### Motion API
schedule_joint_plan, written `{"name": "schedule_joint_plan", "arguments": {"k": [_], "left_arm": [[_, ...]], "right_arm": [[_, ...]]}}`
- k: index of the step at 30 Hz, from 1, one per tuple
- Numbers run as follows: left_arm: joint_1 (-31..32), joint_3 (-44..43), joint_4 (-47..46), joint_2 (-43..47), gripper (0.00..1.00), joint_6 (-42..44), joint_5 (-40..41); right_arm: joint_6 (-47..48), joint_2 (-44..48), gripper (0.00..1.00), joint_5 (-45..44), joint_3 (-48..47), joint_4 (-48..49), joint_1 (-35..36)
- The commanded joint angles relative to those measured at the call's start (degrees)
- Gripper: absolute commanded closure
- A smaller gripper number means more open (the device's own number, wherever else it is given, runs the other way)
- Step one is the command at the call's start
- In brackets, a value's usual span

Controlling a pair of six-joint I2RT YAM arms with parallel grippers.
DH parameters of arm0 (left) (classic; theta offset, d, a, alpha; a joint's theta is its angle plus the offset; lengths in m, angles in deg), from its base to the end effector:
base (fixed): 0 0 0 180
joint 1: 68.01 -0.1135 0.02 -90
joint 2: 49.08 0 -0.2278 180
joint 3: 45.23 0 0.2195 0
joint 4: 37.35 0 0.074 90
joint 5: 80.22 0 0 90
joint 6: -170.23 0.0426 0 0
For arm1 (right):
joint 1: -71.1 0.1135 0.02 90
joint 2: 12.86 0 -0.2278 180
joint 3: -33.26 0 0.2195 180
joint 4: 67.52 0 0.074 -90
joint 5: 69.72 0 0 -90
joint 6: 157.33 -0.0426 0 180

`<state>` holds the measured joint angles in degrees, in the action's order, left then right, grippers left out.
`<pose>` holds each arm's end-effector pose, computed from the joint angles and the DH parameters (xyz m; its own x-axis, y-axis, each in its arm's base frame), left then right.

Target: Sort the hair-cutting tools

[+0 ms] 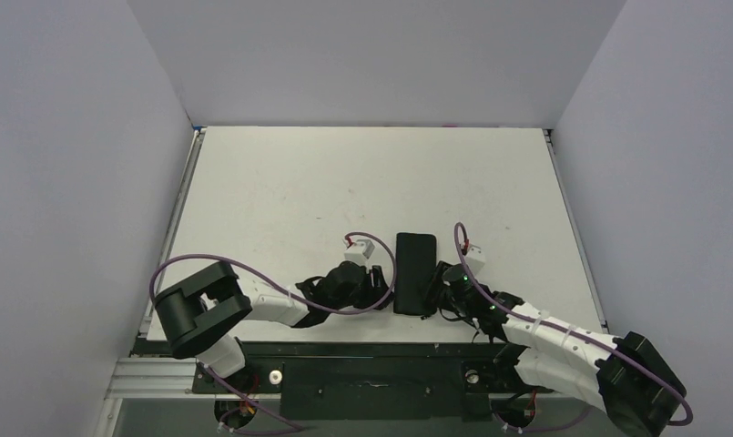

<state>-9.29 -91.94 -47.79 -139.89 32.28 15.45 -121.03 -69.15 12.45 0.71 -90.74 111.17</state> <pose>0.1478 -0.2352 0.1240 -0.7926 -0.1186 -0.5981 0.3273 0.7449 -0.5814 0.1367 0.1074 0.1297 -0.7877 0.3807 -0.4843 0.1153 0.8634 0.4911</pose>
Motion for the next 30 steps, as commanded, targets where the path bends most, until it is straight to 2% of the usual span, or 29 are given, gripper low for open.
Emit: {"name": "schedule_joint_plan", "arguments": {"k": [1, 7, 11, 14, 16, 20, 24, 30], "left_arm": [[2.59, 2.84, -3.29, 1.33, 0.52, -1.91, 3.63], [4.1, 7.85, -4.1, 5.56, 0.52, -4.48, 6.52], [3.34, 8.34, -0.72, 10.04, 0.48, -5.02, 10.46], [1.15, 5.14, 0.76, 11.54, 0.41, -1.94, 10.27], [-0.99, 2.08, 1.75, 10.92, 0.36, -0.11, 8.25], [-5.22, -5.28, 3.05, 5.32, 0.33, 2.88, 1.73], [-5.91, -11.95, 5.21, -2.54, 0.33, 5.65, -2.04], [-5.53, -13.02, 1.86, -8.3, 0.36, 4.52, -5.56]], "right_arm": [[-6.92, 1.98, 0.55, -4.35, 3.62, -2.58, 6.27], [-13.38, 1.97, 0.58, -9.29, 5.13, -2.12, 15.51], [-14.58, 5.1, 0.48, -13.07, 3.91, -5.19, 15.85], [-12.4, 9.03, 0.43, -12.55, 2.21, -7.26, 11.28], [-8.55, 9.64, 0.4, -9.46, 1.4, -7.0, 3.57], [-2.51, 4.76, 0.39, -2.32, -1.08, -4.06, -6.44], [-0.02, -2.28, 0.39, 2.16, -3.56, 0.85, -9.58], [0.33, -8.77, 0.43, 4.72, -4.22, 5.8, -9.63]]}}
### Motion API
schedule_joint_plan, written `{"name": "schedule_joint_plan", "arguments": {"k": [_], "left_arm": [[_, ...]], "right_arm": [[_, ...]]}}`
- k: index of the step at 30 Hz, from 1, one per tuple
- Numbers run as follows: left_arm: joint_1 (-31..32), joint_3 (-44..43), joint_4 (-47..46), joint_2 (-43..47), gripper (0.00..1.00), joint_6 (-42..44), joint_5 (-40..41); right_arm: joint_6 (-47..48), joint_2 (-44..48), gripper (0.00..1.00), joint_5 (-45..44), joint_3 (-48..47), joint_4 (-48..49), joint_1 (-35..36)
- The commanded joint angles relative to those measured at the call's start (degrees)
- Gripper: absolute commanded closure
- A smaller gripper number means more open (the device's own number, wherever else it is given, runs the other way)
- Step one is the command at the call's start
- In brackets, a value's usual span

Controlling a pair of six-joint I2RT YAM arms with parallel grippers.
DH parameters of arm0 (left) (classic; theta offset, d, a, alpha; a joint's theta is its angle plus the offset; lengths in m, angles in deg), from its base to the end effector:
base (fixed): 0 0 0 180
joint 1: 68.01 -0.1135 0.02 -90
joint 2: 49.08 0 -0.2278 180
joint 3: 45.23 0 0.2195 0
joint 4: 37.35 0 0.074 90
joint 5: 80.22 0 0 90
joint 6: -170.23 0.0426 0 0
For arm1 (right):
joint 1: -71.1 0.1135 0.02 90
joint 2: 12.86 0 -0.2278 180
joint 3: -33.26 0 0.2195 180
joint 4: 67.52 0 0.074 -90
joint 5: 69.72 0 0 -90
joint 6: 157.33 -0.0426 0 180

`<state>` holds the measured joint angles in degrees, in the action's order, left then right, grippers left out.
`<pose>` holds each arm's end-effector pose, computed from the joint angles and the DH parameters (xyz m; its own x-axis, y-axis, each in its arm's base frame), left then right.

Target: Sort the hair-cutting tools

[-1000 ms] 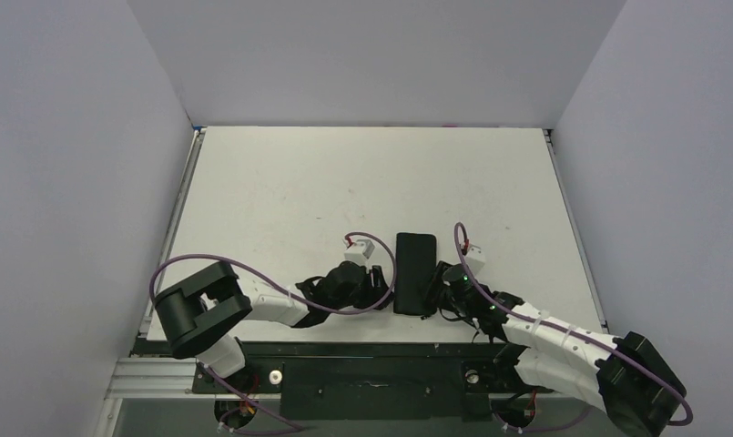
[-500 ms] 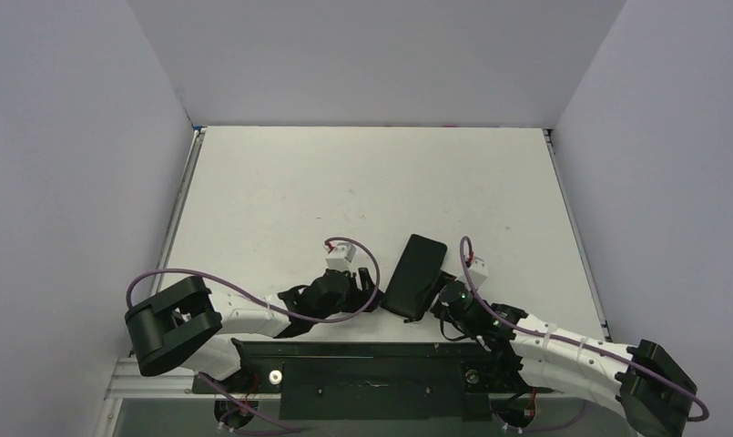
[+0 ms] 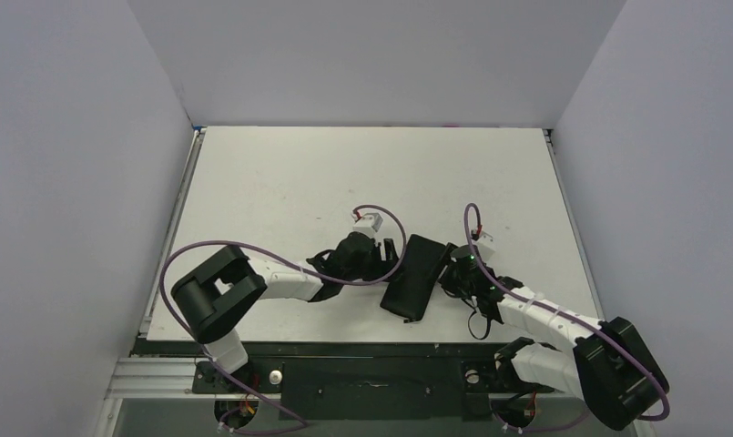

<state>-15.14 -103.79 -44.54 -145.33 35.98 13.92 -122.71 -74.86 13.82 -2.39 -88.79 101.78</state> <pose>0.1949 -0.2524 0.1466 -0.7481 -0.1649 -0.6428 0.3289 0.7491 -0.5750 0.1643 0.0919 0.1313 -0.7245 0.5210 -0.4513 0.2718 0.8177 0.5075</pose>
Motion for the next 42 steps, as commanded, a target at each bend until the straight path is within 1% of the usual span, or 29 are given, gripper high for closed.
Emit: {"name": "schedule_joint_plan", "arguments": {"k": [1, 3, 4, 5, 8, 10, 11, 12, 13, 16, 17, 19, 20, 23, 27, 29, 30, 31, 32, 33, 34, 36, 37, 40, 42], "left_arm": [[0.56, -0.68, -1.57, -3.27, 0.37, 0.43, -4.11], [0.97, 0.49, -2.19, -3.98, 0.38, -0.17, -4.14], [1.12, 0.94, -2.95, -4.26, 0.39, -0.61, -4.14], [1.55, 2.07, -3.44, -4.24, 0.4, -0.77, -5.55], [3.56, 4.68, -5.91, -3.7, 0.45, -1.34, -6.95], [5.39, 7.15, -5.7, -2.64, 0.48, -1.04, -6.96], [6.01, 7.96, -5.39, -1.64, 0.48, -0.94, -6.63], [7.34, 9.65, -5.32, -1.04, 0.49, -1.02, -6.44], [7.96, 10.57, -5.31, 0.27, 0.49, -1.19, -6.17], [10.72, 15.57, -5.73, 3.25, 0.51, -3.22, -5.33], [11.27, 16.52, -5.9, 4.79, 0.52, -3.83, -4.79], [12.91, 19.42, -5.8, 7.3, 0.52, -5.46, -4.67], [14.32, 21.04, -5.52, 8.13, 0.52, -6.41, -3.09], [17.42, 22.88, -0.76, 13.03, 0.52, -8.15, -0.12], [22.07, 23.54, 5.91, 18.54, 0.51, -10.33, 4.03], [23.49, 24.03, 9.02, 21.37, 0.48, -12.52, 6.51], [23.81, 24.52, 11.19, 23.59, 0.46, -13.36, 8.39], [24.38, 25.36, 12.24, 24.8, 0.42, -15.26, 9.33], [24.56, 26.03, 14.04, 27.87, 0.4, -16.44, 10.94], [24.74, 27.72, 14.5, 29.67, 0.36, -18.78, 11.44], [24.79, 28.97, 14.56, 33.28, 0.32, -19.96, 11.9], [24.83, 32.97, 13.03, 38.73, 0.27, -23.25, 11.05], [24.83, 35.28, 12.46, 40.33, 0.27, -24.9, 10.53], [24.79, 38.44, 10.48, 46.48, 0.26, -26.69, 7.5], [24.83, 40.56, 7.58, 48.11, 0.26, -27.34, 5.99]], "right_arm": [[1.87, -3.53, 0.43, 3.77, -0.29, 4.28, -0.1], [1.24, -3.65, 0.46, 4.01, 1.31, 4.81, 0.35], [1.02, -3.65, 0.49, 4.14, 1.85, 6.53, 0.7], [0.54, -3.66, 0.5, 4.21, 2.96, 7.03, 1.51], [-0.98, -3.34, 0.61, 3.51, 4.78, 8.11, 5.51], [-2.28, -2.98, 0.65, 2.24, 5.27, 8.36, 10.49], [-3.71, -2.79, 0.67, 1.32, 5.41, 7.9, 14.4], [-4.62, -2.08, 0.67, -0.41, 5.87, 7.31, 16.12], [-6.49, -1.55, 0.69, -1.11, 6.24, 7.09, 19.39], [-10.06, 1.09, 0.71, -4.49, 7.51, 5.84, 25.56], [-11.37, 1.53, 0.71, -5.08, 7.63, 3.98, 26.54], [-12.93, 3.22, 0.71, -6.82, 7.6, 1.15, 29.66], [-13.71, 4.35, 0.71, -7.78, 7.54, 0.34, 31.47], [-14.7, 6.22, 0.7, -8.66, 7.44, -3.09, 34.09], [-15.78, 7.25, 0.69, -8.85, 6.53, -5.16, 37.28], [-16.03, 7.13, 0.67, -9.57, 5.71, -6.12, 38.41], [-16.24, 7.32, 0.64, -9.95, 5.5, -6.42, 38.85], [-16.29, 7.5, 0.62, -10.54, 5.08, -6.82, 38.98], [-16.4, 8.21, 0.59, -10.83, 4.96, -6.95, 39.14], [-16.41, 8.91, 0.58, -11.11, 4.81, -6.86, 39.18], [-16.36, 9.17, 0.56, -11.16, 4.79, -6.78, 39.19], [-16.09, 9.44, 0.55, -10.78, 4.67, -6.62, 39.24], [-15.95, 9.24, 0.55, -10.13, 4.72, -6.54, 39.32], [-16.24, 8.82, 0.55, -9.11, 5.52, -5.22, 39.97], [-16.8, 8.58, 0.55, -8.44, 6.57, -3.8, 40.4]]}}
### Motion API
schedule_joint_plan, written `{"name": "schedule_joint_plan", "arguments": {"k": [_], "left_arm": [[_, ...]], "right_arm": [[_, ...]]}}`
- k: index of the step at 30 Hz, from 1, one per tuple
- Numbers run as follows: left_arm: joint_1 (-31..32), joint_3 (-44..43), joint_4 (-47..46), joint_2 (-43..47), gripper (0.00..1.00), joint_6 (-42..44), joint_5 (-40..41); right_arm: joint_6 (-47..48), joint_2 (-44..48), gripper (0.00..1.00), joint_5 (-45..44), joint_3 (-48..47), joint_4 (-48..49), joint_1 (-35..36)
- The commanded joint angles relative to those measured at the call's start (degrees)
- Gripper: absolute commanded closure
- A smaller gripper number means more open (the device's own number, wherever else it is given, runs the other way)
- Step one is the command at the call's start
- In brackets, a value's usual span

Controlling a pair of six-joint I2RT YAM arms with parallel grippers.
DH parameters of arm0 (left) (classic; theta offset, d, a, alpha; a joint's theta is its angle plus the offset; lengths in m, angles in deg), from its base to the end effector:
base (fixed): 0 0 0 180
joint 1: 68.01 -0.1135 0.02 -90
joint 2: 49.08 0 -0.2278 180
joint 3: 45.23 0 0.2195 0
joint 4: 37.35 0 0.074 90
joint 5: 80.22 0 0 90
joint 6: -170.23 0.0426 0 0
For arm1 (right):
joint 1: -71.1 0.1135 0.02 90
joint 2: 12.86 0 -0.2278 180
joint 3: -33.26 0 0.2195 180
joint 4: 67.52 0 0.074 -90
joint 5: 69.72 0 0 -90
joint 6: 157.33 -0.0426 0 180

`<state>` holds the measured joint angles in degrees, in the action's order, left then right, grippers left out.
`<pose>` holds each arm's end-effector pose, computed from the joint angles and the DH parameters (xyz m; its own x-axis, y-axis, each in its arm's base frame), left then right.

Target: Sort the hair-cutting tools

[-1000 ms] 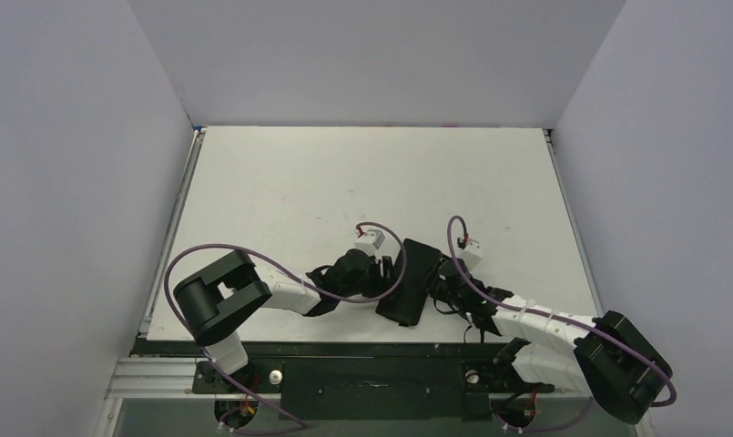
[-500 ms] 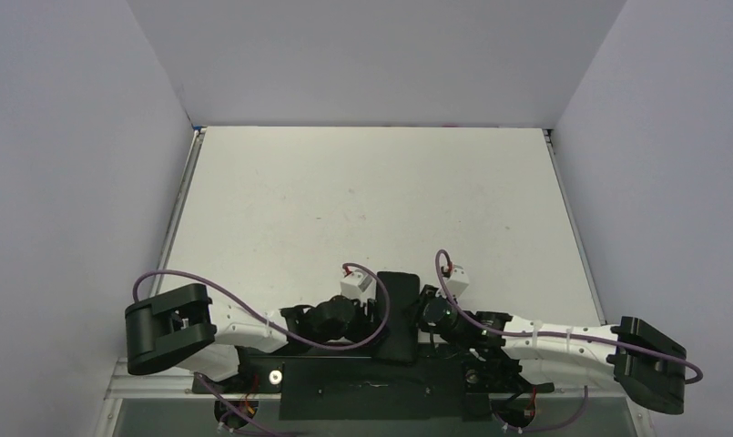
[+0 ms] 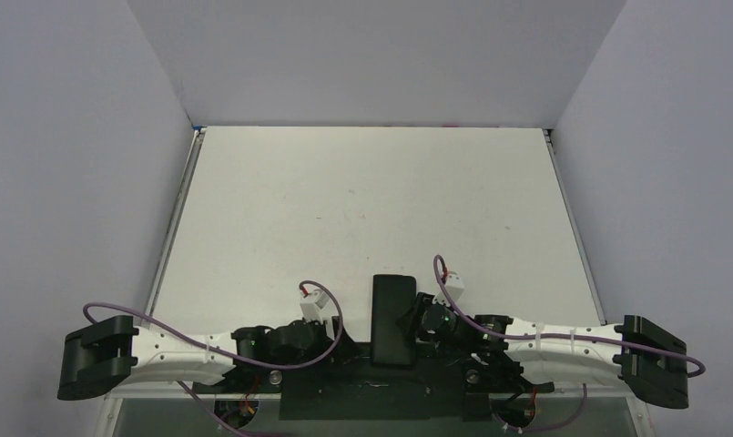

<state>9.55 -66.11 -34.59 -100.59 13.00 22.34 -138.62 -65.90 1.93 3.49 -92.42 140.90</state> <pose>0.0443 -0.1578 0.1164 -0.8887 -0.1494 -0.4335 0.2445 0.6455 -0.7236 0.0682 0.1465 0.1235 -0.8576 0.2727 -0.4361 -0.0188 0.8307 0.5564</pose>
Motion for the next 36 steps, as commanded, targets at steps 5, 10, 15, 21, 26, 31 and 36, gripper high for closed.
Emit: {"name": "schedule_joint_plan", "arguments": {"k": [5, 10, 15, 21, 26, 31, 36], "left_arm": [[0.03, 4.95, -11.09, 2.15, 0.27, -2.51, -3.16], [-2.78, 4.99, -19.59, -4.83, 0.28, -0.7, -6.19], [-6.18, 6.31, -31.29, -13.83, 0.31, -0.06, -11.58], [-9.01, 3.76, -38.78, -21.38, 0.38, 2.62, -17.15], [-9.67, 2.93, -43.65, -24.19, 0.44, 3.54, -19.77], [-10.04, 0.19, -46.17, -26.79, 0.51, 5.27, -22.26], [-10.95, -0.51, -47.26, -25.87, 0.66, 5.64, -23.35]], "right_arm": [[-2.0, -0.93, 0.57, 4.97, 3.48, 3.63, 1.93], [-2.11, -0.89, 0.59, 5.33, 4.02, 4.92, 2.22], [-2.33, -1.35, 0.62, 5.76, 5.05, 7.19, 2.48], [-2.47, -4.24, 0.65, 6.53, 7.03, 11.97, 2.81], [-1.5, -6.33, 0.66, 7.37, 8.24, 16.36, 3.18], [-0.45, -8.91, 0.67, 8.2, 8.6, 20.62, 3.41], [0.44, -8.51, 0.67, 8.62, 9.08, 22.94, 3.63]]}}
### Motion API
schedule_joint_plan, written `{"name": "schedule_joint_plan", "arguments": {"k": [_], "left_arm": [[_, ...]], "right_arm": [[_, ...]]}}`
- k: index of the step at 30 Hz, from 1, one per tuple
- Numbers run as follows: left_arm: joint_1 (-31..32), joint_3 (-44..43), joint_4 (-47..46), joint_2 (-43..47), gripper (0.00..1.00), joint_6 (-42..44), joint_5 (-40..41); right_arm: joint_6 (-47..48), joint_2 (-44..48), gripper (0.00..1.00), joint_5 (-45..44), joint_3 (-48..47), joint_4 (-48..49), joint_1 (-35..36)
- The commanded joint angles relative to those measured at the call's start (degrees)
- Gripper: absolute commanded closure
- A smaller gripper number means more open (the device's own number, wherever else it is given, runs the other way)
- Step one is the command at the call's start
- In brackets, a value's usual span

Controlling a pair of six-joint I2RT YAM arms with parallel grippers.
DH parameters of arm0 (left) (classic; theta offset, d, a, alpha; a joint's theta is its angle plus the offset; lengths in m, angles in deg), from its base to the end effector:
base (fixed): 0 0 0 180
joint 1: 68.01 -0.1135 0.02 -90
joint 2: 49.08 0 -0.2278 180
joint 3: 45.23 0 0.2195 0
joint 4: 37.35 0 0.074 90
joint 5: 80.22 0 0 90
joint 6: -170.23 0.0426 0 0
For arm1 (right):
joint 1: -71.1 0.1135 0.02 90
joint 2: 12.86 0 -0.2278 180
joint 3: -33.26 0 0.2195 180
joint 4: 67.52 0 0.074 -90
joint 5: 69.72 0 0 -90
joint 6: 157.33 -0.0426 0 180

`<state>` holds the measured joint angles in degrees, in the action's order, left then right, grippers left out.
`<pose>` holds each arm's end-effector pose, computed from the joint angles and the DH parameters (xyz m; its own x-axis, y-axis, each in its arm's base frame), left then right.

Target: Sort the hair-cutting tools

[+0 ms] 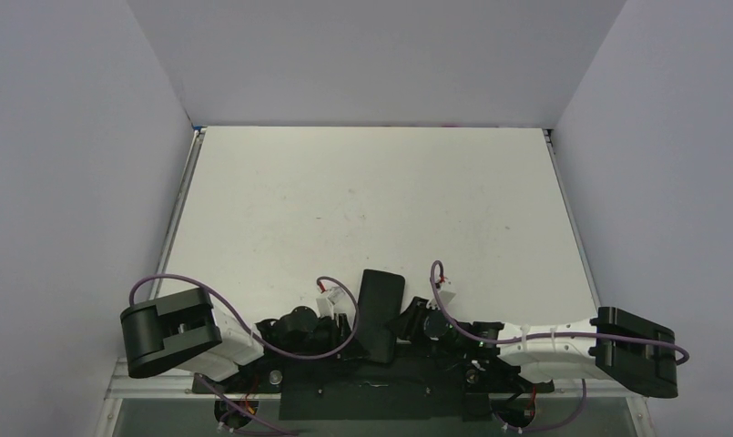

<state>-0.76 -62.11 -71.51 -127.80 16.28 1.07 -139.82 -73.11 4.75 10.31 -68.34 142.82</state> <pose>0.0644 -0.1702 0.0894 -0.9444 -0.0442 -0.3257 0.2617 0.4984 -0.8265 0.0648 0.1598 0.1072 -0.8677 0.3026 -0.3943 -0.0707 0.7101 0.7005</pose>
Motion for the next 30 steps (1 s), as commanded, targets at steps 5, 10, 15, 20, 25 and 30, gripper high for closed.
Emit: {"name": "schedule_joint_plan", "arguments": {"k": [5, 10, 15, 20, 25, 30], "left_arm": [[-1.4, -6.55, -7.22, 4.95, 0.62, 3.71, -2.03], [-1.41, -8.78, -4.97, 6.1, 0.43, 4.34, -1.35], [-1.41, -9.02, -11.03, 2.4, 0.47, 3.19, -2.82], [-1.65, -9.68, -15.46, -0.77, 0.58, 1.86, -3.24], [-1.76, -11.31, -16.4, -1.24, 0.57, 1.55, -3.0], [-1.76, -12.51, -17.64, -2.16, 0.66, 0.86, -2.86]], "right_arm": [[3.26, 1.14, 0.66, 5.88, 3.17, 0.39, 1.75], [3.04, 1.37, 0.66, 5.78, 4.57, 2.46, 1.75], [3.34, 0.98, 0.68, 5.84, 4.91, 3.92, 1.82], [4.01, -1.05, 0.69, 5.91, 5.43, 5.92, 1.84], [3.66, -5.22, 0.7, 6.47, 6.65, 11.42, 1.91], [3.76, -7.46, 0.71, 6.74, 6.74, 14.23, 2.33]]}}
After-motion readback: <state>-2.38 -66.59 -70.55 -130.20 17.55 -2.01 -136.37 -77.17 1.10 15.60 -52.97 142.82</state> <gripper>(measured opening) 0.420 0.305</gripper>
